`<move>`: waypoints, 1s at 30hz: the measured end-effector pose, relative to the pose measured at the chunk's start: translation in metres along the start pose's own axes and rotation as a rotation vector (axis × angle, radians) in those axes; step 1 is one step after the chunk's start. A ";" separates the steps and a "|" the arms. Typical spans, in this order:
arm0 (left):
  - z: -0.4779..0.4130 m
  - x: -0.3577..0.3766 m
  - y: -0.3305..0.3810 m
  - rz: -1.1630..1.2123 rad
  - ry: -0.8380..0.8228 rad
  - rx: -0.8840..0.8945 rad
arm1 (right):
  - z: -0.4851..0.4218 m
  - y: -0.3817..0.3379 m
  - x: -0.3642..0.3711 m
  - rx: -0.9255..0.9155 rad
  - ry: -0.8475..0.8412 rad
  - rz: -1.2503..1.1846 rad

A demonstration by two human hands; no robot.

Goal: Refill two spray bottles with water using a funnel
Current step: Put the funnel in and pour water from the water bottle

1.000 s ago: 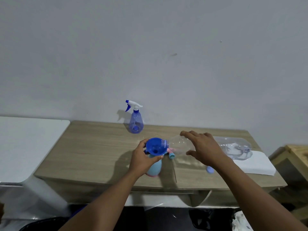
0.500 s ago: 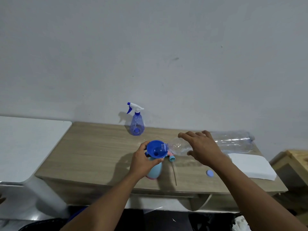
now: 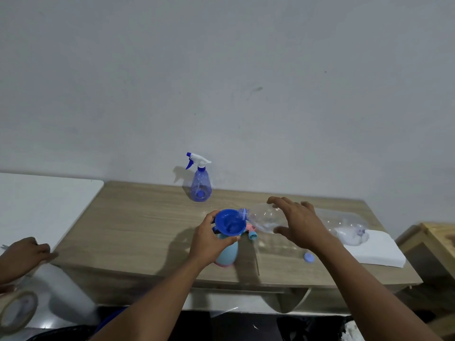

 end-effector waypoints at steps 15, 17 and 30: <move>0.000 0.003 -0.007 -0.002 -0.012 -0.035 | 0.026 0.064 0.012 0.287 0.467 -0.847; -0.001 0.003 -0.008 -0.006 -0.014 -0.036 | 0.028 0.070 0.015 0.337 0.506 -0.873; -0.002 0.004 -0.010 -0.043 -0.013 -0.029 | 0.034 0.083 0.020 0.435 0.595 -0.914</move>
Point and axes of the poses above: each hand's wrist, its own z-axis away from the middle knuckle, its own x-axis out of the palm, y = z × x, the point moved 8 cm from there along -z, towards the middle knuckle, and after that the axes turned 5 degrees about -y, right-handed, at the moved point
